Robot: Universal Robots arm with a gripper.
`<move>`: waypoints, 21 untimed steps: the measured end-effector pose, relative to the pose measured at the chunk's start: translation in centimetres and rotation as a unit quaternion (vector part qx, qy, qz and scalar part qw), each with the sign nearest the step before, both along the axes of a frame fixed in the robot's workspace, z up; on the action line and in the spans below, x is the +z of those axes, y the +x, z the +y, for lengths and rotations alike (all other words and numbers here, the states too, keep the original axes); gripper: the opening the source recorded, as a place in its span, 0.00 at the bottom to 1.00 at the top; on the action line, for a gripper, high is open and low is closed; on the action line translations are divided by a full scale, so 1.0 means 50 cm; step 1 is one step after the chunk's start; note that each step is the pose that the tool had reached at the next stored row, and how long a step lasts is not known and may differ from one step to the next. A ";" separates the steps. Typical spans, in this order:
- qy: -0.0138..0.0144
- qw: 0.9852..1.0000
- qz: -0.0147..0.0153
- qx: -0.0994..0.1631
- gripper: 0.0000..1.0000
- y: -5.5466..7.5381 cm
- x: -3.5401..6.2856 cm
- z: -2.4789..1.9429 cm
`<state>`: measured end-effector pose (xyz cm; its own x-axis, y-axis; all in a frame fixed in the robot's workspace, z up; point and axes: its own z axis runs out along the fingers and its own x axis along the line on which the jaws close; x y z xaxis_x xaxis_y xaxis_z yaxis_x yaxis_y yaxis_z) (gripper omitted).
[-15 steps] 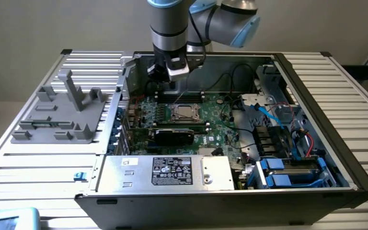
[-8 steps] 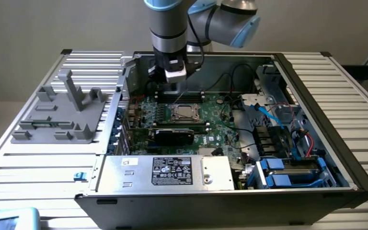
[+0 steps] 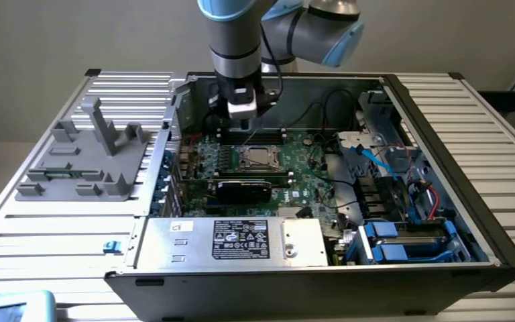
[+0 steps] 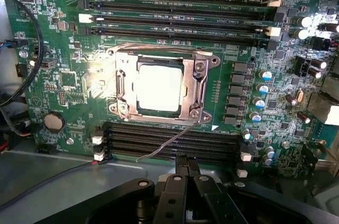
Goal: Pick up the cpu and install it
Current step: 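Install the first cpu locking lever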
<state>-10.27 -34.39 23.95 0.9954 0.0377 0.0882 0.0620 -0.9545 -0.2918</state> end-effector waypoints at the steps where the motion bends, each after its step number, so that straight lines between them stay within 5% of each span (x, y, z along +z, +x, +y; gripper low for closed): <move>1: 0.000 1.000 0.000 -0.002 0.11 0.000 -0.002 0.0000; 8: 0.001 1.000 -0.003 -0.010 0.11 -0.008 -0.019 0.0000; 13: 0.009 1.000 -0.004 -0.014 0.11 -0.011 -0.024 -0.0005; 21: 0.009 1.000 -0.005 -0.016 0.11 -0.017 -0.024 -0.0006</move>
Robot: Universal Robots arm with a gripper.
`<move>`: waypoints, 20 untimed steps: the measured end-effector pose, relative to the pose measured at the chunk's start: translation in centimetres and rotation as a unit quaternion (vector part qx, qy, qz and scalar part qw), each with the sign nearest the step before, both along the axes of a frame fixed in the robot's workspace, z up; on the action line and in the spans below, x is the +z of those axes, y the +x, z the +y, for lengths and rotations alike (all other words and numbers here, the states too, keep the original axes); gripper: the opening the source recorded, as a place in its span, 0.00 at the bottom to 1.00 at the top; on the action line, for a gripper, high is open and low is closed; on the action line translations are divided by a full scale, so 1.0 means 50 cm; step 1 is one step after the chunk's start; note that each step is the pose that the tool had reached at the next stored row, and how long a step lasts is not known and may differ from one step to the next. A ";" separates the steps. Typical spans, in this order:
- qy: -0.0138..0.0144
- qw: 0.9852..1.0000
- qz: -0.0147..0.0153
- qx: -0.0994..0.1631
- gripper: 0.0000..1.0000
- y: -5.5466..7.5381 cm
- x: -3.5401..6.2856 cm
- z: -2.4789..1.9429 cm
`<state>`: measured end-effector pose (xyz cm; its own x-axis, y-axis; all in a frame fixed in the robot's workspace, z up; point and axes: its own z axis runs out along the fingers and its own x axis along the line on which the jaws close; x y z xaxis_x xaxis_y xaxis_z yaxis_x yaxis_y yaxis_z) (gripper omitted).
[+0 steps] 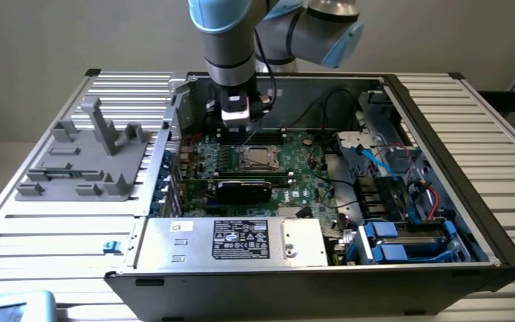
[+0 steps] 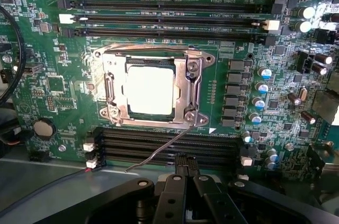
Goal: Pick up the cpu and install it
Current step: 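Install the first cpu locking lever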
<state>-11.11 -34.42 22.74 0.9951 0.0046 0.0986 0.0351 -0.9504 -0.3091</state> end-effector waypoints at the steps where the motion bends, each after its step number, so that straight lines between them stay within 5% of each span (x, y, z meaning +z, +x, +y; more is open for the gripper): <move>1: 0.000 1.000 0.000 -0.001 0.11 -0.001 0.000 0.0000; 10: 0.000 1.000 0.000 -0.024 0.11 -0.003 -0.005 -0.0004; 14: 0.005 1.000 0.000 -0.028 0.11 -0.003 -0.009 -0.0060; 20: 0.008 0.999 -0.001 -0.031 0.11 -0.008 -0.016 -0.0079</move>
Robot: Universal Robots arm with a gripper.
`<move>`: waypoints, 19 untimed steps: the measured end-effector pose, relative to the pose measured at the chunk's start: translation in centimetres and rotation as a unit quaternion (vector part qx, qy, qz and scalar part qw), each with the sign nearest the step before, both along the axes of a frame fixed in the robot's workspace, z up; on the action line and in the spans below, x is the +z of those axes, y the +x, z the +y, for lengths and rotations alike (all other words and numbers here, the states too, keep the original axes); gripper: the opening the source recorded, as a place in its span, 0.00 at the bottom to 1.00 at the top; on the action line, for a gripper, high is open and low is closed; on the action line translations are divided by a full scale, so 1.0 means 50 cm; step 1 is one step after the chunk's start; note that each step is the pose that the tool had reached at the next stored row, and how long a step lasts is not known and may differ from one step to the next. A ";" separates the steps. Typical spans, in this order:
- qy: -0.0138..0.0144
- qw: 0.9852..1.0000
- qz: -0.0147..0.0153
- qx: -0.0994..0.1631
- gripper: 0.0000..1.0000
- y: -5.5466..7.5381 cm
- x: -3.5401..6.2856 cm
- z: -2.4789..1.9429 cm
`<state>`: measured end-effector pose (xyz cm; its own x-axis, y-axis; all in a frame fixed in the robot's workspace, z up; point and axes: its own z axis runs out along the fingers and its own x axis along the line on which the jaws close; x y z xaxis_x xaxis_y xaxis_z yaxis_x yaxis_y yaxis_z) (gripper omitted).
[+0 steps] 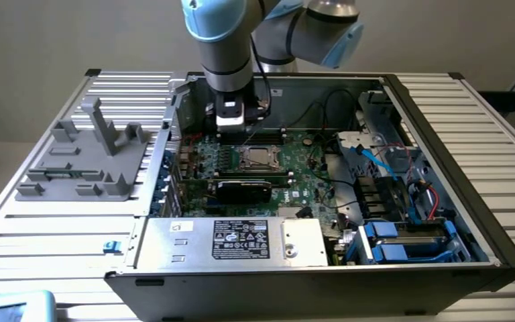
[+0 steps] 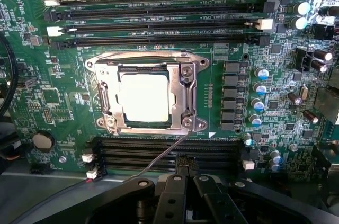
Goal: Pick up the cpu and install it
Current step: 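Install the first cpu locking lever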
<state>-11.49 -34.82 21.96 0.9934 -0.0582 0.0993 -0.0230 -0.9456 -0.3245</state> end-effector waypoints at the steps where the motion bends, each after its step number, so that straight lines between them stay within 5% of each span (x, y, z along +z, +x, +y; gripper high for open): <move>1: 0.001 1.000 0.000 0.000 0.11 0.000 -0.001 -0.0004; 5: 0.006 1.000 -0.001 -0.003 0.11 -0.002 -0.008 -0.0016; 11: 0.010 1.000 -0.001 -0.023 0.11 -0.002 -0.016 -0.0020; 19: 0.011 1.000 -0.002 -0.026 0.11 -0.008 -0.020 -0.0019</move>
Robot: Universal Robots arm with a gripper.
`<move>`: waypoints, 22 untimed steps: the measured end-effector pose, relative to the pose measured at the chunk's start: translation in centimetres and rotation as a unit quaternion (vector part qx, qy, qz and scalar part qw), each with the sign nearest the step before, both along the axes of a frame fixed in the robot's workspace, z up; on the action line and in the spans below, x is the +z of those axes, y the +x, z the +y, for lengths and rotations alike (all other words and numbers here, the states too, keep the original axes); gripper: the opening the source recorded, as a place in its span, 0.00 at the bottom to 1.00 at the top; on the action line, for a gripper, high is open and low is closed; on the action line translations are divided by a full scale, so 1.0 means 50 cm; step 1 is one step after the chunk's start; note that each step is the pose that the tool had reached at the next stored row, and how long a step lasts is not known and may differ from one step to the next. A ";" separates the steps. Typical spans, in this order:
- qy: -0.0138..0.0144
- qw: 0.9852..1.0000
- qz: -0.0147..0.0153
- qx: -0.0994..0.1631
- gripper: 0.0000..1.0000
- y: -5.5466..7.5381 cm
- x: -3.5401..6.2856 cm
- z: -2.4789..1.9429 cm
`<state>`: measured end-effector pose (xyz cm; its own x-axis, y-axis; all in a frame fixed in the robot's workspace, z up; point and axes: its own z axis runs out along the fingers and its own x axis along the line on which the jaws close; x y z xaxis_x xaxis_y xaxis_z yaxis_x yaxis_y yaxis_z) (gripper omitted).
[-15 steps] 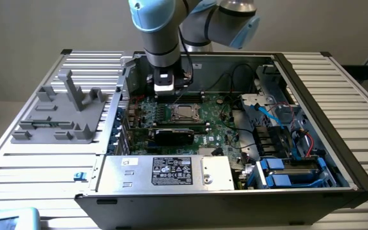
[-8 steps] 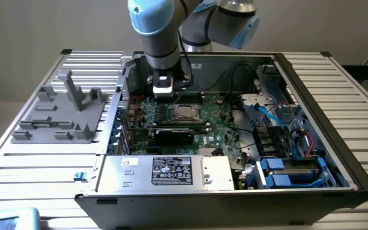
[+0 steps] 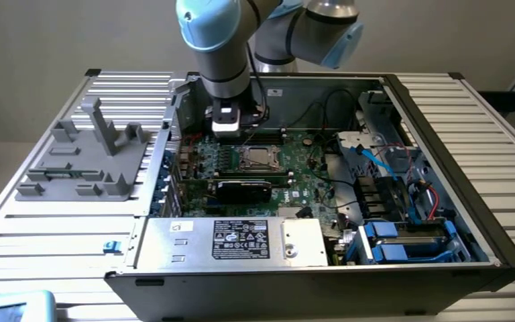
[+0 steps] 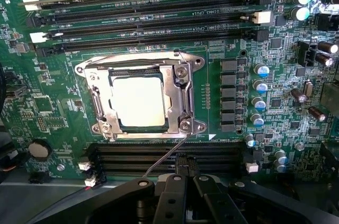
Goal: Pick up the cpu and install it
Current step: 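Install the first cpu locking lever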
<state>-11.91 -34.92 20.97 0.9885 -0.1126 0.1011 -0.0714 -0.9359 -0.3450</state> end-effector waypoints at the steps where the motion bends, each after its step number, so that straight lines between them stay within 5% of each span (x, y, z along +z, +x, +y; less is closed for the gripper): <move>1: 0.000 1.000 0.000 -0.001 0.11 -0.001 -0.002 0.0000; 22: 0.002 1.000 -0.004 -0.015 0.11 -0.005 -0.011 -0.0010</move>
